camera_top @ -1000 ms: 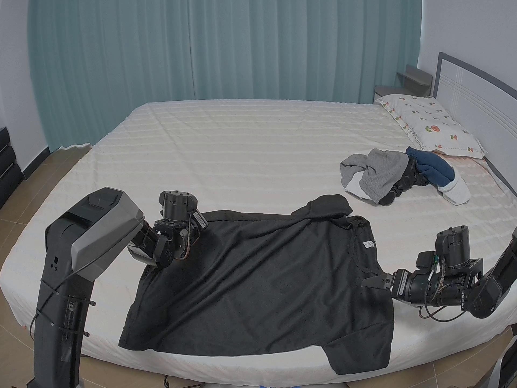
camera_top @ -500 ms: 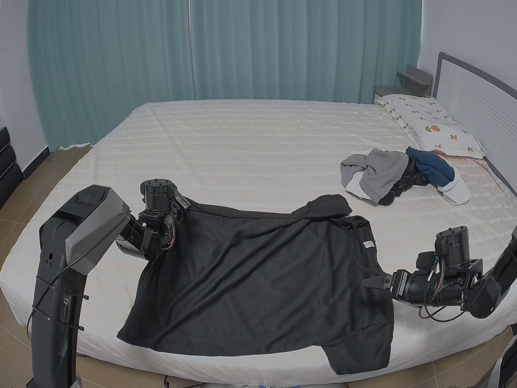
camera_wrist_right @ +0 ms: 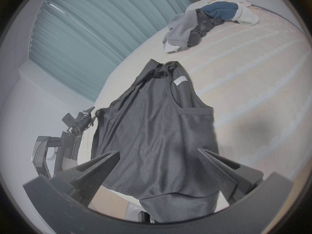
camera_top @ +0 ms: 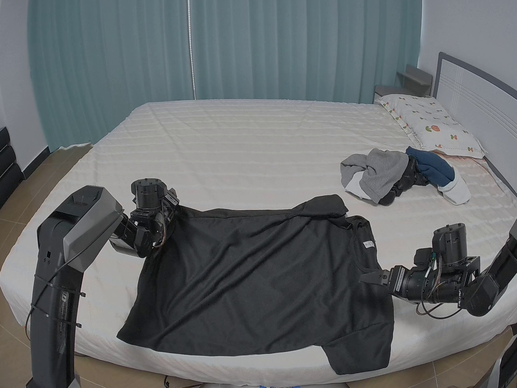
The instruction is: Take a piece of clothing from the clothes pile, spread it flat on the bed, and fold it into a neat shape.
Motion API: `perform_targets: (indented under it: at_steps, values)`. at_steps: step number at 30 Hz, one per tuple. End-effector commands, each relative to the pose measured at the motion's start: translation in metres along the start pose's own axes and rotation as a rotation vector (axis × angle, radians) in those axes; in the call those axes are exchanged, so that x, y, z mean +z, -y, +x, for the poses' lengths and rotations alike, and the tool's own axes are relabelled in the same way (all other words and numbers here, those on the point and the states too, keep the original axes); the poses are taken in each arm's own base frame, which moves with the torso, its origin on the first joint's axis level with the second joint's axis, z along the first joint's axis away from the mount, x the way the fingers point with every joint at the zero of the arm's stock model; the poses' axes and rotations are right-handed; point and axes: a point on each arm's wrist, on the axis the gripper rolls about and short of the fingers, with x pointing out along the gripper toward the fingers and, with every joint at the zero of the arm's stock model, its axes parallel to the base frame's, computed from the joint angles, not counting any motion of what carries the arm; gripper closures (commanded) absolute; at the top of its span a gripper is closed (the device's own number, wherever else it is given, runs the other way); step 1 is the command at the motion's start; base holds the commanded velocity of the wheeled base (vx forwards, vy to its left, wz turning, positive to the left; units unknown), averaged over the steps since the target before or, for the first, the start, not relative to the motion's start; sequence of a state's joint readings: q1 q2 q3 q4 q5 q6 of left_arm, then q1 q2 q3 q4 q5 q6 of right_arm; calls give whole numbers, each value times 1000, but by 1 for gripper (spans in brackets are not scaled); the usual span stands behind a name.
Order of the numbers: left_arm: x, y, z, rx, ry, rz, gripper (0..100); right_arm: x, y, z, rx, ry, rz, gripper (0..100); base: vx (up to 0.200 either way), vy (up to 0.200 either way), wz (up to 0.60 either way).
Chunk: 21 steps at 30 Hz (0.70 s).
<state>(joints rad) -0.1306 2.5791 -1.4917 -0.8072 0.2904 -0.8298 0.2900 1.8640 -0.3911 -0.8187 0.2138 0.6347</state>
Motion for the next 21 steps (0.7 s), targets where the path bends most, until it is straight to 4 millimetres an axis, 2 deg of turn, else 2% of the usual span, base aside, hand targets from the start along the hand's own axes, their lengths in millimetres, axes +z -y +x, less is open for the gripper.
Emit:
perform_targets:
  at_steps: [1,6,11,12,16,19,20,21]
  values:
    - [19,0,0,-8,30,-38,0,6,-13,13,13,33,-30,0,0,0,0]
    - [35,2,-5,-33,19,-193,0,25,-21,42,-45,117,-45,0,0,0,0]
    - [39,-10,-23,-71,-134,-252,0,52,-30,82,-89,172,-47,0,0,0,0]
    - [41,-10,-29,-84,-161,-255,0,61,-33,97,-114,193,-43,0,0,0,0]
    - [38,-14,-32,-79,-192,-263,0,72,-34,130,-190,183,-41,0,0,0,0]
    - [35,-17,-33,-67,-202,-261,0,73,-33,144,-212,162,-42,0,0,0,0]
    - [32,-19,-34,-59,-211,-259,0,76,-32,155,-221,155,-46,0,0,0,0]
    - [32,-19,-34,-59,-211,-259,0,76,-32,155,-221,155,-46,0,0,0,0]
